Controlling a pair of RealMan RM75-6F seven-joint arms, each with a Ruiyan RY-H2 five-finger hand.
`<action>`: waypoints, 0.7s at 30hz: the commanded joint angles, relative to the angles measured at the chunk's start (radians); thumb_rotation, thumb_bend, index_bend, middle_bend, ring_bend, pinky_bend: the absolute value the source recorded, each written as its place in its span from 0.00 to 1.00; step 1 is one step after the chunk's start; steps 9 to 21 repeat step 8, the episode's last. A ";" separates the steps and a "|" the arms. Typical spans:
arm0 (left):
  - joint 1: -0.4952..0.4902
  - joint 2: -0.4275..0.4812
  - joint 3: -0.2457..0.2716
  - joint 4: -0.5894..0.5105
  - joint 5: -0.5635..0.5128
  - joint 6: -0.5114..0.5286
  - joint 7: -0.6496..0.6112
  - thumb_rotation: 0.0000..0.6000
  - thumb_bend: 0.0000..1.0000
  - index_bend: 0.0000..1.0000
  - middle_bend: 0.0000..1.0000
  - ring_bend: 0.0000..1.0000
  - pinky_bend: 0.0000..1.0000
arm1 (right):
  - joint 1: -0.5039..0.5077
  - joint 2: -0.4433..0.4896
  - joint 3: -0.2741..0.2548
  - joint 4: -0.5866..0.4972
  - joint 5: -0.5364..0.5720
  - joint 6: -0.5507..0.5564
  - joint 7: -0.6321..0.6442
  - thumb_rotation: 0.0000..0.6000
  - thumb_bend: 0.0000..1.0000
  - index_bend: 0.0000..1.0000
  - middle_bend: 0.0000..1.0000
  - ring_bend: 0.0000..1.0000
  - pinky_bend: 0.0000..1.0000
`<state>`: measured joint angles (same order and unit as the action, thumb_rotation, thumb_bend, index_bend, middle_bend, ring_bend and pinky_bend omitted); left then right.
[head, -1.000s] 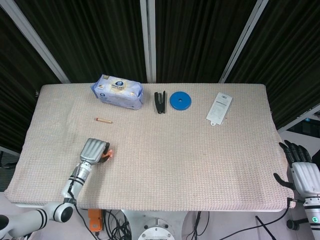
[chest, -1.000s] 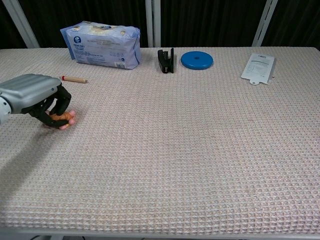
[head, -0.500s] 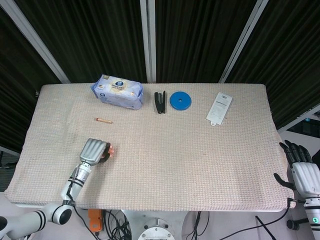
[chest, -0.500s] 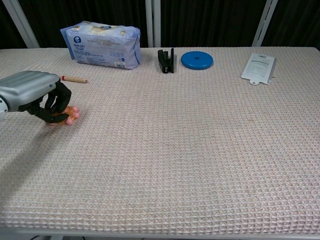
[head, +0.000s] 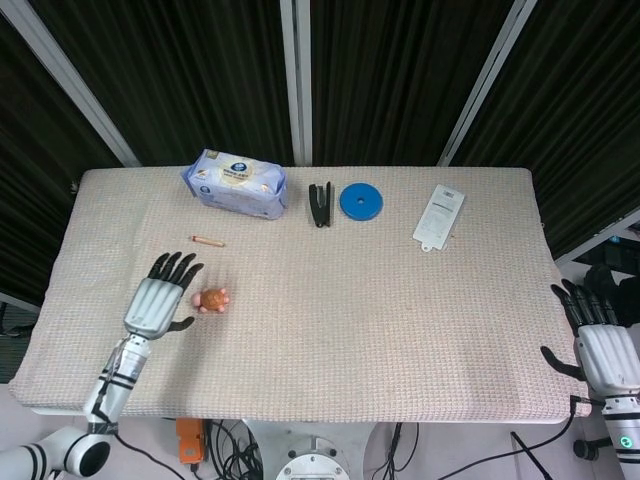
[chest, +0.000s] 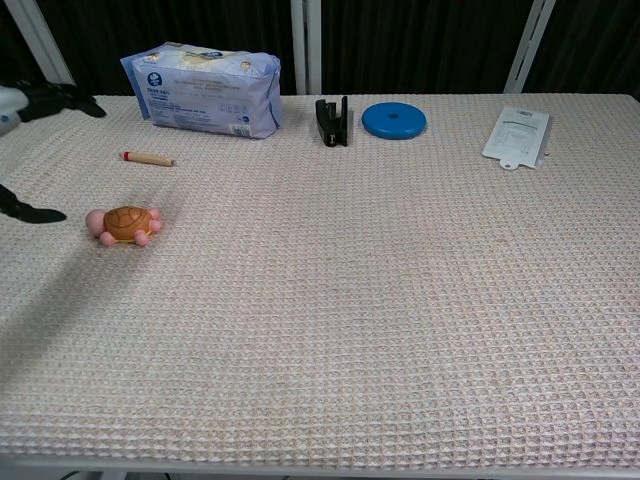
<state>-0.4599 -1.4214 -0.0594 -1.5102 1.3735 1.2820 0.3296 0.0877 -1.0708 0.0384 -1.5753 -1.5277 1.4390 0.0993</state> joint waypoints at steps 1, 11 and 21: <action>0.103 0.100 0.036 -0.040 0.087 0.155 -0.061 1.00 0.10 0.12 0.03 0.00 0.05 | 0.004 -0.007 -0.001 -0.006 -0.008 -0.001 -0.010 1.00 0.17 0.00 0.01 0.00 0.00; 0.211 0.185 0.080 -0.025 0.139 0.273 -0.170 1.00 0.10 0.12 0.03 0.00 0.04 | 0.012 -0.014 -0.003 -0.027 -0.017 -0.004 -0.049 1.00 0.17 0.00 0.01 0.00 0.00; 0.211 0.185 0.080 -0.025 0.139 0.273 -0.170 1.00 0.10 0.12 0.03 0.00 0.04 | 0.012 -0.014 -0.003 -0.027 -0.017 -0.004 -0.049 1.00 0.17 0.00 0.01 0.00 0.00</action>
